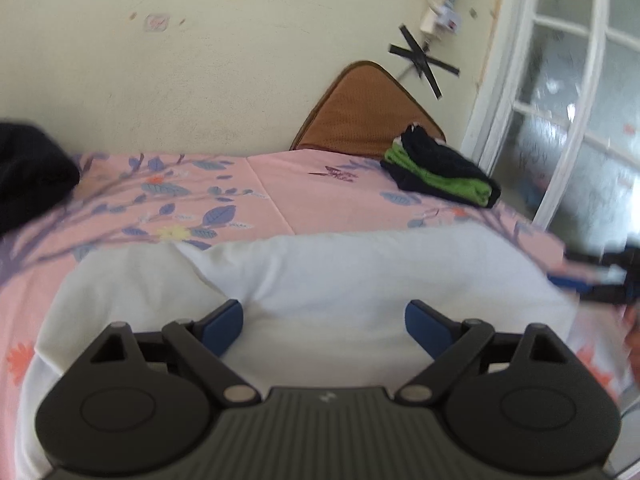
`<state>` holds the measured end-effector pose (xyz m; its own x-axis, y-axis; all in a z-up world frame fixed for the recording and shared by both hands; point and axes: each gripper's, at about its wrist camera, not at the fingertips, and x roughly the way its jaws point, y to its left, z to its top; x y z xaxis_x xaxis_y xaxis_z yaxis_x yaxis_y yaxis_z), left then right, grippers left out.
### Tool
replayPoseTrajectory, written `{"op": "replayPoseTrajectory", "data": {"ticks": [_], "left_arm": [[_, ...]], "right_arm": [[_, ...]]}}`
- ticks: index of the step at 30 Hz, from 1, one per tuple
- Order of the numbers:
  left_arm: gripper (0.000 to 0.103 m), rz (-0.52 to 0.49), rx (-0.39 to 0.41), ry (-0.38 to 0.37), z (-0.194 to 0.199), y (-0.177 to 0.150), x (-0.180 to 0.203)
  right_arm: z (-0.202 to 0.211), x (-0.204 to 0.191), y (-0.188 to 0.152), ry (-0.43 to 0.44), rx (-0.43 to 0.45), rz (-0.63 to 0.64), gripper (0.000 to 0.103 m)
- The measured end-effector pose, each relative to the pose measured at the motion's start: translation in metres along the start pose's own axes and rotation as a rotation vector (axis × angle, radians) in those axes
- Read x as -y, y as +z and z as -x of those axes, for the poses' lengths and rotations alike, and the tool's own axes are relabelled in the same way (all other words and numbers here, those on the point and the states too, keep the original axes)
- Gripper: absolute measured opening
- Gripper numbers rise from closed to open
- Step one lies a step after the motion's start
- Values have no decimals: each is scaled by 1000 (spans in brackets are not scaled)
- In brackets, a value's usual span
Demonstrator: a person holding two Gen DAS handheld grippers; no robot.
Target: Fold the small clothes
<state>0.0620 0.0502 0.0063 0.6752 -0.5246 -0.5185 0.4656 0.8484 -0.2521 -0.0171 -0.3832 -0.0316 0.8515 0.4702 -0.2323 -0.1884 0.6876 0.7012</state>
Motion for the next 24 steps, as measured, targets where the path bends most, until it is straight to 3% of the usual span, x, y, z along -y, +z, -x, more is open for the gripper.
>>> {"op": "replayPoseTrajectory", "data": {"ticks": [3, 7, 10, 13, 14, 15, 16, 19, 21, 24], "left_arm": [[91, 78, 6, -103, 6, 8, 1], [87, 107, -21, -184, 2, 16, 13], [70, 130, -82, -220, -15, 15, 20], [49, 124, -149, -168, -32, 8, 26], [42, 116, -153, -135, -36, 5, 28], [42, 108, -145, -120, -35, 4, 30], [39, 106, -148, -111, -35, 4, 31], [21, 114, -162, -76, -33, 6, 27], [21, 165, -161, -109, -27, 9, 17], [21, 207, -87, -125, -5, 14, 3]], "right_arm": [[7, 6, -7, -70, -41, 16, 64], [3, 1, -15, -111, -60, 98, 63], [-5, 0, -14, -115, -60, 100, 63], [-16, 2, -9, -102, -64, 102, 61], [-19, -1, -7, -95, -76, 102, 55], [-26, -1, -8, -79, -115, 92, 31], [-33, -1, -10, -76, -139, 76, 22], [-39, -12, -6, -36, -173, 48, 15], [-35, -27, 4, 52, -163, 14, 14], [-35, -71, 20, 126, -136, 96, 13]]}}
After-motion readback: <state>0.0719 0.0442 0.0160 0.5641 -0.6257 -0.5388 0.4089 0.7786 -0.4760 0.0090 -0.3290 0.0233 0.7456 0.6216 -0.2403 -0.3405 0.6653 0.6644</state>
